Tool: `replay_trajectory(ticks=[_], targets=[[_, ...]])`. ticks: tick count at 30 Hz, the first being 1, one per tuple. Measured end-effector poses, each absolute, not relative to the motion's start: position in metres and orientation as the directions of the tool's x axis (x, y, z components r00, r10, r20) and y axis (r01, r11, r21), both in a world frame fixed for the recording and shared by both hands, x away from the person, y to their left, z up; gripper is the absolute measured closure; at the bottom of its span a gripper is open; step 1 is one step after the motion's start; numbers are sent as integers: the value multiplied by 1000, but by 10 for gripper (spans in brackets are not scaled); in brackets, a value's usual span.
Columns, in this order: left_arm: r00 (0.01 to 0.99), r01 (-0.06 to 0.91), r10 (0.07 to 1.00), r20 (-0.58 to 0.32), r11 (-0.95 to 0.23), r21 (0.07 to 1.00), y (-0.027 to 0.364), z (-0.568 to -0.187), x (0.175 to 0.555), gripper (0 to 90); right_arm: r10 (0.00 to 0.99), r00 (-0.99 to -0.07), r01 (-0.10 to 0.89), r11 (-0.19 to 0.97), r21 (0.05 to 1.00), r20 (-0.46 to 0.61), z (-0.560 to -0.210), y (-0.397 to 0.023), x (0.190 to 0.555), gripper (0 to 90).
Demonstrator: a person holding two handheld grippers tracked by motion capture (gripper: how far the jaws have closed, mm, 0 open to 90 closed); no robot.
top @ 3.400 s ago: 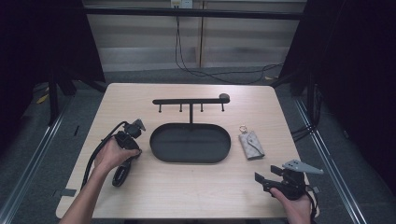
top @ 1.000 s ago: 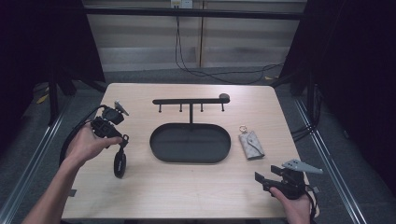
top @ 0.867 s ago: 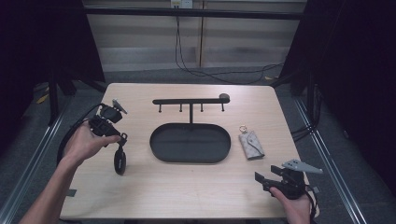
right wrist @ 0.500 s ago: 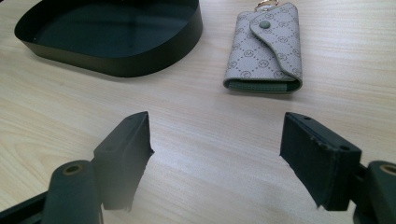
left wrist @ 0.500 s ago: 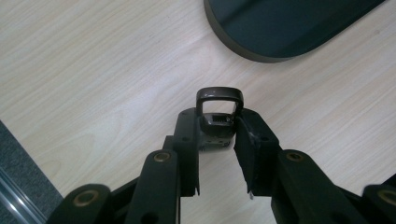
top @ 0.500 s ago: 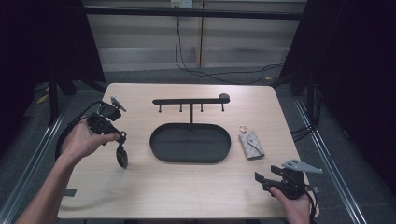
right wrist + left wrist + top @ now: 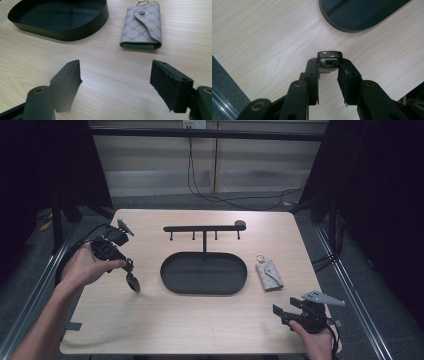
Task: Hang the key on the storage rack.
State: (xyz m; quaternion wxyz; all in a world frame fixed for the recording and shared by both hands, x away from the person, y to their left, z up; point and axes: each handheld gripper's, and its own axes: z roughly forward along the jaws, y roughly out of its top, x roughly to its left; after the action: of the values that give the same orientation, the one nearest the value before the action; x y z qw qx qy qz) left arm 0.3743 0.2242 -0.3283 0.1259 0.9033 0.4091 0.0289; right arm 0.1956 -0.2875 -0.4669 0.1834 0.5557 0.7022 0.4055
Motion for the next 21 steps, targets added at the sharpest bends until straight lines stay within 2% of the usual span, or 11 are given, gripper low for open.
replay_trajectory(ticks=[21], targets=[[656, 748, 752, -74, -632, 203, 218, -317, 381, 707, 929, -315, 632, 54, 773, 193, -467, -288, 196, 244]])
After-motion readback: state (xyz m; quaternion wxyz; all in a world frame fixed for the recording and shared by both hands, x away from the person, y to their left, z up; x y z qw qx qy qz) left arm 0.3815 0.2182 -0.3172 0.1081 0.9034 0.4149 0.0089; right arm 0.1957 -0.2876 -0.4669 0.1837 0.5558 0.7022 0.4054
